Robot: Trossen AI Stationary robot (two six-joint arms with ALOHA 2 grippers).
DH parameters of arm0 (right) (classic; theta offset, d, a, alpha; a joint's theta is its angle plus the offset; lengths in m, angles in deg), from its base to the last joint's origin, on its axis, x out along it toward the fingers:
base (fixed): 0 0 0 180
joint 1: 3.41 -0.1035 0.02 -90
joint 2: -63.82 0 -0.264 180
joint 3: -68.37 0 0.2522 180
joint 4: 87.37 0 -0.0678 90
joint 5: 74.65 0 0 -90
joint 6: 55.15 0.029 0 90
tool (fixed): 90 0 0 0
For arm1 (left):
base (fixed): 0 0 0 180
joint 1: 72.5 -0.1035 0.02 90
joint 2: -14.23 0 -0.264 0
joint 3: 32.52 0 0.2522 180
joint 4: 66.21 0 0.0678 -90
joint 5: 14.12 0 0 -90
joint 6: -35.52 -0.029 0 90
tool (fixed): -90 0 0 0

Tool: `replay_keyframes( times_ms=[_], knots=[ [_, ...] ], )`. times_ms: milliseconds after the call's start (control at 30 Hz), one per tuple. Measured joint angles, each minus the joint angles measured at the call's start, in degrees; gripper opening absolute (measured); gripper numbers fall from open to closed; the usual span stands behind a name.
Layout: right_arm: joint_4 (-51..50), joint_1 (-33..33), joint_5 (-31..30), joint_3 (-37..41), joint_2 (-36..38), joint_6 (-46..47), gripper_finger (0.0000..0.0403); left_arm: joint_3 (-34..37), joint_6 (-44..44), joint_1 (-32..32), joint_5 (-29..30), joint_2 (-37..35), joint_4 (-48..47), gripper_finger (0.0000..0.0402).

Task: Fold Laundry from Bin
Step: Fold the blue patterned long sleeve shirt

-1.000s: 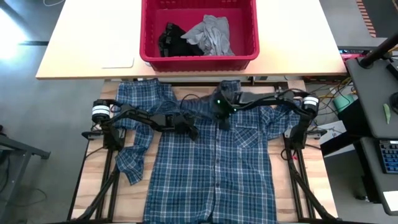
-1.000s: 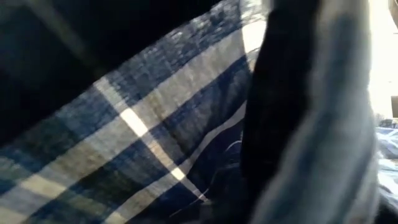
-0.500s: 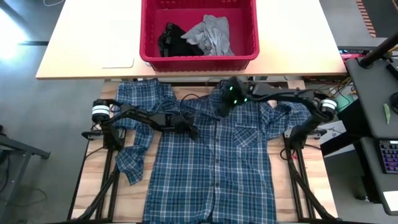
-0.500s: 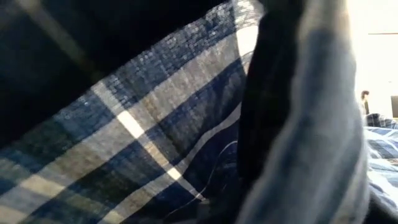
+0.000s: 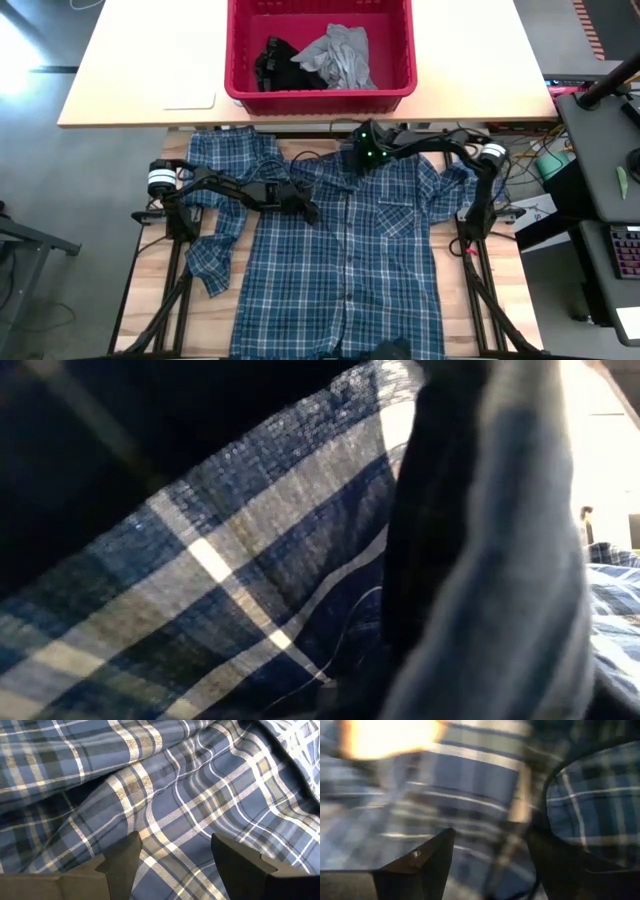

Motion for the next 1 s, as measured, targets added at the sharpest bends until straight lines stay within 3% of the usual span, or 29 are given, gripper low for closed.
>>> replay_keyframes(
  times_ms=[67, 300, 400, 533, 767, 833, 1000],
  knots=[
    [0.0, 0.0, 0.5, -0.4, -1.2, 0.0, 0.0247, 0.0, -0.3, 0.0, 0.0, 0.0, 0.0, 0.0232],
    [7.2, -0.2, 13.2, -2.4, -1.9, -1.1, 0.0247, 0.0, -0.4, 0.0, 0.0, 0.0, 0.0, 0.0232],
    [11.5, -0.2, 14.4, -3.9, -0.3, -1.3, 0.0247, 0.0, -0.4, 0.0, 0.0, 0.0, 0.0, 0.0232],
    [15.3, 0.0, 13.5, -6.0, -0.4, -1.9, 0.0247, 0.0, -0.4, 0.0, 0.0, 0.0, 0.0, 0.0232],
    [20.3, -0.1, 0.7, -8.2, -0.3, -7.8, 0.0247, 0.0, -0.3, 0.0, 0.0, 0.0, 0.0, 0.0232],
    [19.8, 0.2, 0.1, -8.9, -0.3, -9.0, 0.0247, 0.0, -0.2, 0.0, 0.0, 0.0, 0.0, 0.0232],
    [3.8, 0.7, 1.7, -11.3, 1.2, -13.0, 0.0247, 0.0, 0.4, 0.0, -0.1, 0.0, 0.0, 0.0232]
  ],
)
